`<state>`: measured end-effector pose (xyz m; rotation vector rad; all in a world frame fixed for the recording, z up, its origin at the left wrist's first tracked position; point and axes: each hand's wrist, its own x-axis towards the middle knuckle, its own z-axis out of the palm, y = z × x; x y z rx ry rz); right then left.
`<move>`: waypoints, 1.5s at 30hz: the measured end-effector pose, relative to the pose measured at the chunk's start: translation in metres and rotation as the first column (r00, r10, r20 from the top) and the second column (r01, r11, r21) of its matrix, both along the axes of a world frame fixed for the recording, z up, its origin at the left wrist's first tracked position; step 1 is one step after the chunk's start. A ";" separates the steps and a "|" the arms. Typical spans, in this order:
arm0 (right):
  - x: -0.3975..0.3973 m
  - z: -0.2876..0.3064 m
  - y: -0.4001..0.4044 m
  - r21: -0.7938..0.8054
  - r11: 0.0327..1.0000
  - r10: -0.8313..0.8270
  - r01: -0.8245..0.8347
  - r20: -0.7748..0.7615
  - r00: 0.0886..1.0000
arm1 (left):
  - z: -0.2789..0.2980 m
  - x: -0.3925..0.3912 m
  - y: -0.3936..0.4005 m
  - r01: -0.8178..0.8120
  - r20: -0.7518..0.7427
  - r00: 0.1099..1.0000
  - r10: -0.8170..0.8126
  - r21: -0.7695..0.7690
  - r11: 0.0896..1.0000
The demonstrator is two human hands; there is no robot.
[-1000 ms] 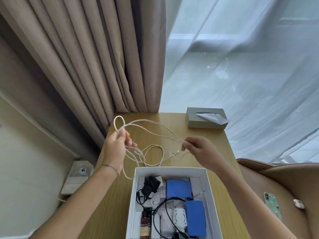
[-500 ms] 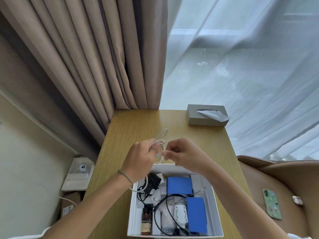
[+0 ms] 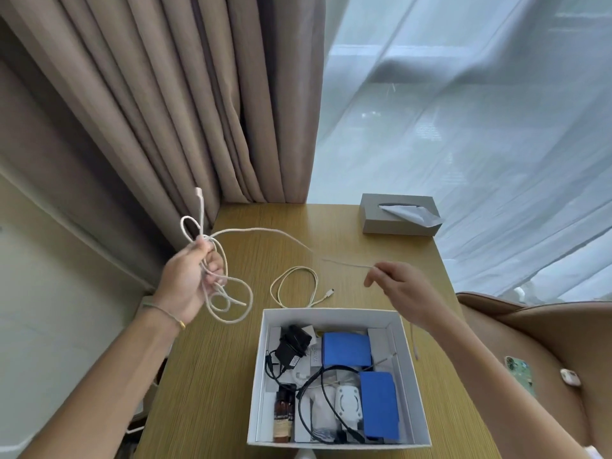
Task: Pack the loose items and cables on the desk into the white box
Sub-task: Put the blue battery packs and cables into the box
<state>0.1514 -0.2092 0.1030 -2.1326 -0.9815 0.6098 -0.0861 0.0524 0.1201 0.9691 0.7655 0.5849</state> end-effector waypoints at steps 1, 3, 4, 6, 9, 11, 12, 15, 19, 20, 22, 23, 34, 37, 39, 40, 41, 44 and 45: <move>-0.012 0.001 0.006 -0.046 0.998 0.052 -0.051 0.010 0.999 | -0.001 0.003 -0.009 0.010 -0.057 0.998 -0.008 0.047 0.999; -0.038 0.004 0.020 -0.104 0.980 0.166 -0.167 -0.021 0.986 | -0.004 0.012 -0.032 0.066 -0.205 0.978 -0.028 0.183 0.981; -0.050 0.006 0.026 -0.119 0.967 0.224 -0.226 -0.030 0.974 | -0.005 0.016 -0.044 0.108 -0.284 0.958 -0.031 0.260 0.960; -0.067 0.012 0.036 -0.152 0.928 0.348 -0.340 0.025 0.937 | -0.005 0.027 -0.067 0.187 -0.371 0.928 -0.026 0.404 0.896; -0.084 0.020 0.043 -0.147 0.864 0.498 -0.481 0.119 0.859 | -0.003 0.037 -0.094 0.281 -0.345 0.935 -0.082 0.579 0.765; -0.088 0.027 0.044 -0.057 0.870 0.492 -0.490 0.164 0.855 | -0.005 0.039 -0.102 0.367 -0.391 0.911 -0.134 0.615 0.698; -0.087 0.029 0.043 -0.002 0.885 0.455 -0.465 0.206 0.866 | -0.006 0.038 -0.103 0.411 -0.417 0.892 -0.174 0.589 0.696; -0.081 0.028 0.035 0.197 0.922 0.211 -0.334 0.469 0.858 | -0.012 0.037 -0.110 0.459 -0.304 0.884 -0.354 0.425 0.780; -0.079 0.011 0.027 0.354 0.912 -0.057 -0.209 0.614 0.787 | -0.020 0.037 -0.116 0.470 -0.210 0.880 -0.425 0.272 0.839; -0.081 0.005 0.026 0.352 0.915 -0.021 -0.196 0.528 0.849 | -0.023 0.036 -0.116 0.500 -0.173 0.864 -0.472 0.197 0.843; -0.084 -0.006 0.025 0.334 0.928 0.114 -0.165 0.166 0.979 | -0.028 0.034 -0.116 0.573 -0.062 0.818 -0.571 0.001 0.820; -0.086 -0.011 0.024 0.349 0.926 0.178 -0.145 -0.067 0.982 | -0.029 0.035 -0.117 0.597 0.003 0.801 -0.598 -0.083 0.798; -0.097 -0.096 -0.005 0.103 0.980 -0.054 0.168 -0.681 0.731 | -0.096 0.027 -0.162 0.455 -0.268 0.851 -0.452 -0.056 0.889; -0.097 -0.116 -0.013 0.036 0.981 -0.130 0.189 -0.600 0.789 | -0.118 0.020 -0.159 0.621 -0.618 0.695 -0.368 0.258 0.740; -0.097 -0.125 -0.015 0.011 0.984 -0.144 0.180 -0.553 0.821 | -0.130 0.017 -0.154 0.694 -0.715 0.625 -0.313 0.326 0.642; -0.097 -0.129 -0.014 -0.001 0.985 -0.146 0.170 -0.518 0.843 | -0.135 0.017 -0.152 0.719 -0.749 0.598 -0.285 0.344 0.604; -0.097 -0.132 -0.013 -0.014 0.988 -0.144 0.157 -0.474 0.869 | -0.139 0.018 -0.150 0.733 -0.773 0.580 -0.258 0.356 0.580; -0.098 -0.142 -0.008 -0.092 0.991 -0.117 0.094 -0.285 0.951 | -0.146 0.020 -0.148 0.744 -0.815 0.553 -0.175 0.388 0.544; -0.099 -0.146 -0.008 -0.134 0.988 -0.097 0.071 -0.204 0.974 | -0.147 0.021 -0.148 0.768 -0.839 0.524 -0.146 0.391 0.508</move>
